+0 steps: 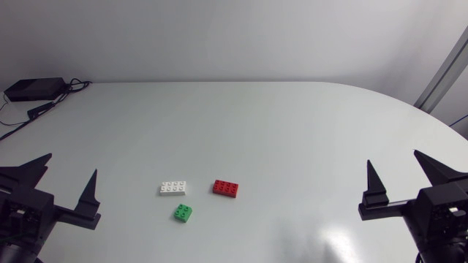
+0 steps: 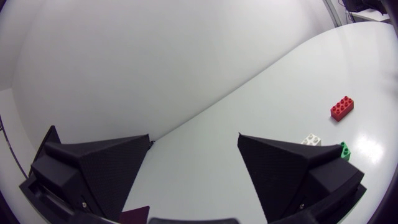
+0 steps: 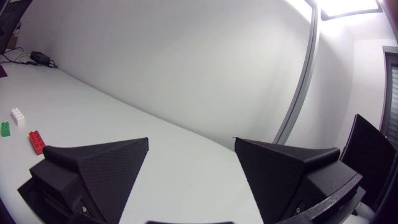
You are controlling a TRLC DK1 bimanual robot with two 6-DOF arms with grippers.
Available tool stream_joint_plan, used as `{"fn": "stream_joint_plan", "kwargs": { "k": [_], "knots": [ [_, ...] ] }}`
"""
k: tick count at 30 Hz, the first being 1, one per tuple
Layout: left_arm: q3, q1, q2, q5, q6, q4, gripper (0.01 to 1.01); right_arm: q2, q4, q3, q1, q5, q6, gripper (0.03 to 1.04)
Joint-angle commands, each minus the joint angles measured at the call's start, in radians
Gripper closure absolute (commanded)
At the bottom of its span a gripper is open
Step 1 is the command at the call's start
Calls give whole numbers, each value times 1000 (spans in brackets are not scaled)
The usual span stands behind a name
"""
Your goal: Separate the duplo bricks
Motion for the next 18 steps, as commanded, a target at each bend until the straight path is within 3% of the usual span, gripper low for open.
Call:
{"fn": "stream_joint_plan", "kwargs": {
  "k": [1,7,10,14,18],
  "knots": [
    [-14,2,-18,1,13,-11,41,-7,-9,-44,-6,4,12,66],
    [-14,30,-18,1,13,-11,41,-7,-11,-44,-9,4,12,66],
    [-13,48,-18,1,13,-20,41,-6,-13,-45,-118,-4,14,66],
    [-8,42,-18,2,1,-48,41,-7,-16,-44,-137,-36,15,66],
    [-6,37,-18,2,-34,-49,43,-7,-19,-45,-222,-79,98,66]
  ]
}}
